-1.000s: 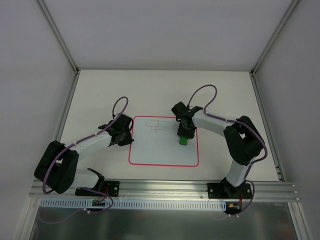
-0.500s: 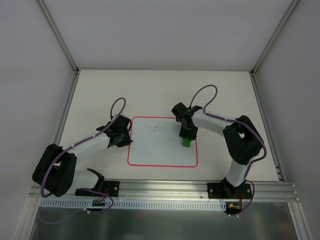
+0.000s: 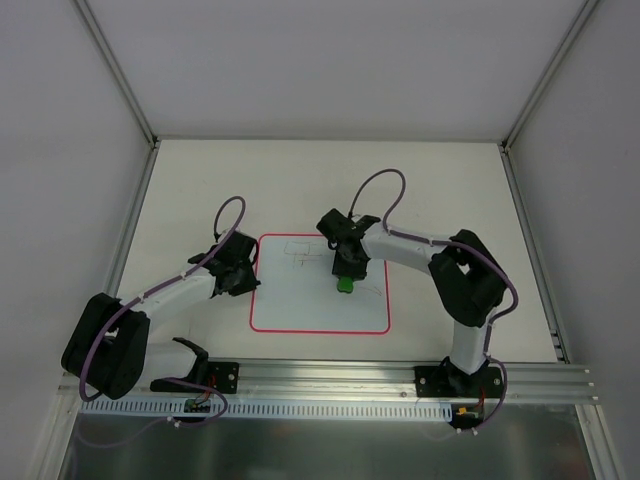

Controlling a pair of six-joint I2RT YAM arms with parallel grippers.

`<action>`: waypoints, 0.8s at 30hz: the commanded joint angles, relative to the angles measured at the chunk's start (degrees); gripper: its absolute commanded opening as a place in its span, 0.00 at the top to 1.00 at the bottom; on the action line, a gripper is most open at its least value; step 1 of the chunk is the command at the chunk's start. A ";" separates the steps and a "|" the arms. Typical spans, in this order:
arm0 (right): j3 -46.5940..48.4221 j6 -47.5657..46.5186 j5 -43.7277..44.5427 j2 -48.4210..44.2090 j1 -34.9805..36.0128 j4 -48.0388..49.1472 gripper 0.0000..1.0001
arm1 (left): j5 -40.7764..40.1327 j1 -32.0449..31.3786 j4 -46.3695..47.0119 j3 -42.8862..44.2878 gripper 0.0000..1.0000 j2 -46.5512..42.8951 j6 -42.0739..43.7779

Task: Erase the whiteboard

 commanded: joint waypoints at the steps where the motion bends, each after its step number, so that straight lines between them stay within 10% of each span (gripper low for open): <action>1: -9.85 3.34 1.49 1.06 -3.03 -6.36 0.99 | -3.12 0.82 -6.68 -2.43 1.00 1.40 -0.14; 14: -25.69 11.26 2.37 -11.96 -8.75 -4.43 1.00 | -3.12 0.99 -6.59 -1.90 1.00 1.93 -0.23; 24: -8.38 2.04 -5.44 1.48 -0.23 -4.34 1.00 | -2.85 0.91 -6.50 -1.82 1.00 1.67 -0.32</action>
